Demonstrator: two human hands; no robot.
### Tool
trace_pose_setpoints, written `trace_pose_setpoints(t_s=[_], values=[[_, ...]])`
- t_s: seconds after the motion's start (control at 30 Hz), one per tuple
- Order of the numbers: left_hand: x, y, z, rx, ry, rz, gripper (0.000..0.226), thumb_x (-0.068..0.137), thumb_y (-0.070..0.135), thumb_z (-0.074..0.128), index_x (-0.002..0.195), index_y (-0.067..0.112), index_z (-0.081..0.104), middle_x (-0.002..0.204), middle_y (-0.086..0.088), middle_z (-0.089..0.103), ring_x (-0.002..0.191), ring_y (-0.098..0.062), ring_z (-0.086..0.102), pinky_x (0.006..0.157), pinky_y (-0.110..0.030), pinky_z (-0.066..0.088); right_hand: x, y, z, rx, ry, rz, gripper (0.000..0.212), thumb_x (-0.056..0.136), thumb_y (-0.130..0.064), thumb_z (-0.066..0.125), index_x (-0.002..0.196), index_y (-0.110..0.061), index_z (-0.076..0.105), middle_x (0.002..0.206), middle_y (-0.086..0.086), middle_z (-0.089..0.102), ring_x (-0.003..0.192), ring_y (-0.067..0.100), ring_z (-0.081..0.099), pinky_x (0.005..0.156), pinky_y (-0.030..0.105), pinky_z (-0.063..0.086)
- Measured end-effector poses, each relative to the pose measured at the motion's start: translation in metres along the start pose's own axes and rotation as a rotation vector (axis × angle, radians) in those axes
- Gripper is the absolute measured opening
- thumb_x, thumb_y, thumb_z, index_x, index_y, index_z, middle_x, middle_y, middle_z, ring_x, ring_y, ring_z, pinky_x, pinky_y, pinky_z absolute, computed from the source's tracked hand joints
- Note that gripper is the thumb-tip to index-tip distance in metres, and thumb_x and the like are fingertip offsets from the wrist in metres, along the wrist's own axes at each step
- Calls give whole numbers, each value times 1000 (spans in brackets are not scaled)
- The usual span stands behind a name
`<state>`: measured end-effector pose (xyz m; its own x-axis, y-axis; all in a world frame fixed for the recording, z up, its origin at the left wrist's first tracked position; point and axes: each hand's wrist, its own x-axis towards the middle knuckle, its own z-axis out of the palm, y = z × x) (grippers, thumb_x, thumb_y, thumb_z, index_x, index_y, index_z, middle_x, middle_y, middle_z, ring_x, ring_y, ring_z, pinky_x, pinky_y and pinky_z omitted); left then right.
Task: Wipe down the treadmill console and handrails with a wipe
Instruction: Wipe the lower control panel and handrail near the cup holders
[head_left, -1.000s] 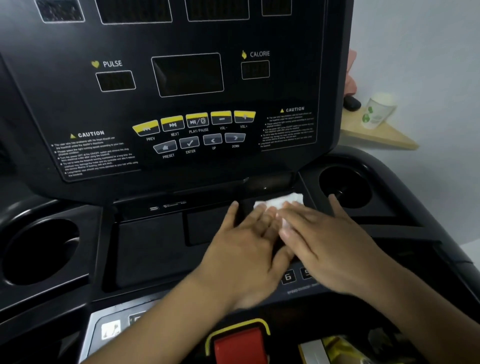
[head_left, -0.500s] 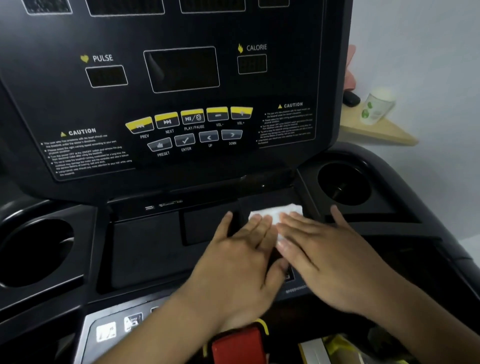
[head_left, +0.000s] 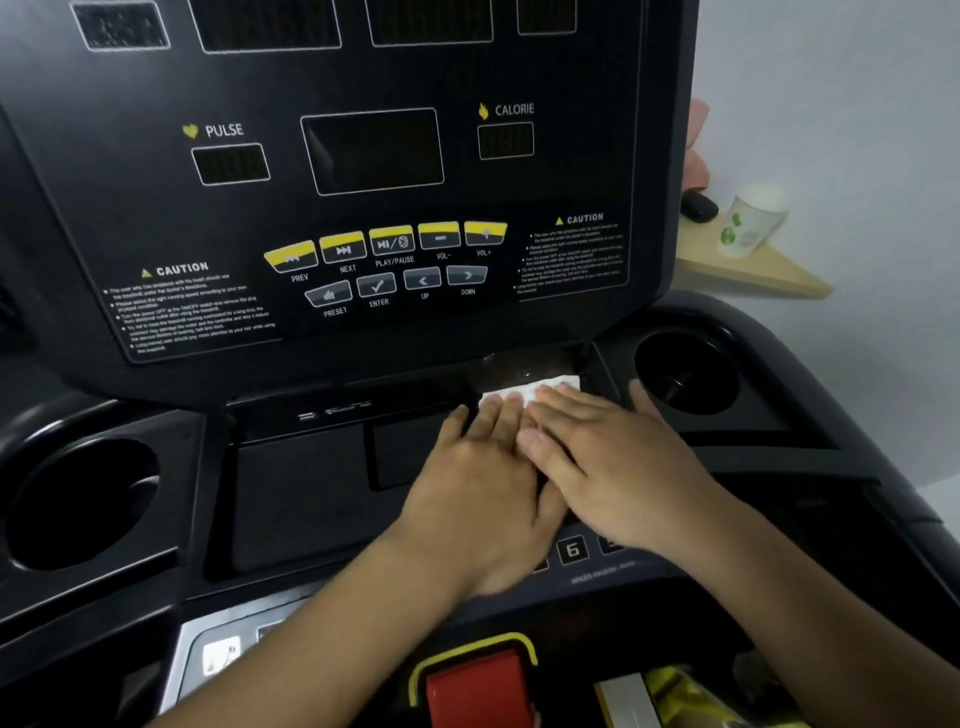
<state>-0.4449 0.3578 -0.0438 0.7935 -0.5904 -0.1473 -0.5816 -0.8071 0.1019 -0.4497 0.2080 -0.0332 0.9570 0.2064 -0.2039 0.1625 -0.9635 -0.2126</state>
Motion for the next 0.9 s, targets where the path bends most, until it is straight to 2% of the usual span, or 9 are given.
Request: trace_pose_setpoints(t_s=[0.13,0.3,0.4,0.5,0.57,0.67,0.8,0.83,0.9], values=[[-30,3,6,1,46,64,65,97,45,14,149,10,32,153,-20,34,143,-32,31,116,-49,24,-29,-1,19,5,94,-46,82,87,-70,-8,140,-33,44,151,-17,36,140,-1,21,117,52,1],[-5,6,2,-22,-36,13,66,99,47,8,155,13,5,161,-19,9,149,-32,3,121,-44,3,-2,-1,0,47,41,-16,71,90,-63,1,135,-36,48,147,-17,40,138,2,28,116,53,-5],[0,4,0,10,-16,36,65,100,45,8,155,12,8,161,-19,12,149,-32,6,121,-46,6,0,-3,-4,24,16,2,67,91,-62,3,135,-37,48,145,-19,41,135,3,33,116,54,-3],[-25,10,12,-38,12,83,67,96,46,6,154,15,15,159,-19,19,148,-33,13,120,-47,11,-25,-6,11,-51,78,-23,77,87,-68,-9,116,-39,56,118,-19,55,114,3,51,114,53,2],[-24,11,16,-75,23,81,66,97,46,7,155,16,9,160,-17,16,148,-33,10,120,-47,10,-23,-8,12,-47,47,-10,75,88,-66,-9,119,-37,53,123,-17,53,119,6,48,115,53,2],[-2,8,6,-31,-12,27,64,100,45,12,155,16,-3,163,-15,5,149,-32,0,121,-49,3,-2,-8,2,-12,-28,57,65,94,-58,3,144,-31,35,153,-11,31,143,7,19,116,55,-2],[-5,11,1,27,55,104,60,97,42,12,144,14,36,136,-15,52,128,-34,42,114,-52,19,-12,-4,1,-44,34,26,76,88,-61,-9,123,-36,54,127,-15,53,122,7,47,115,55,10],[-10,14,4,-7,87,126,57,96,41,15,139,15,43,124,-12,58,119,-31,49,111,-50,24,-17,-4,3,-37,37,19,79,86,-63,-12,118,-36,55,121,-15,55,117,7,51,115,53,11],[-11,16,10,-19,82,112,59,97,42,15,147,16,35,137,-14,51,129,-32,42,113,-50,21,-17,-4,7,-10,-12,38,74,88,-61,-9,127,-34,48,134,-11,48,127,8,43,116,53,8]])
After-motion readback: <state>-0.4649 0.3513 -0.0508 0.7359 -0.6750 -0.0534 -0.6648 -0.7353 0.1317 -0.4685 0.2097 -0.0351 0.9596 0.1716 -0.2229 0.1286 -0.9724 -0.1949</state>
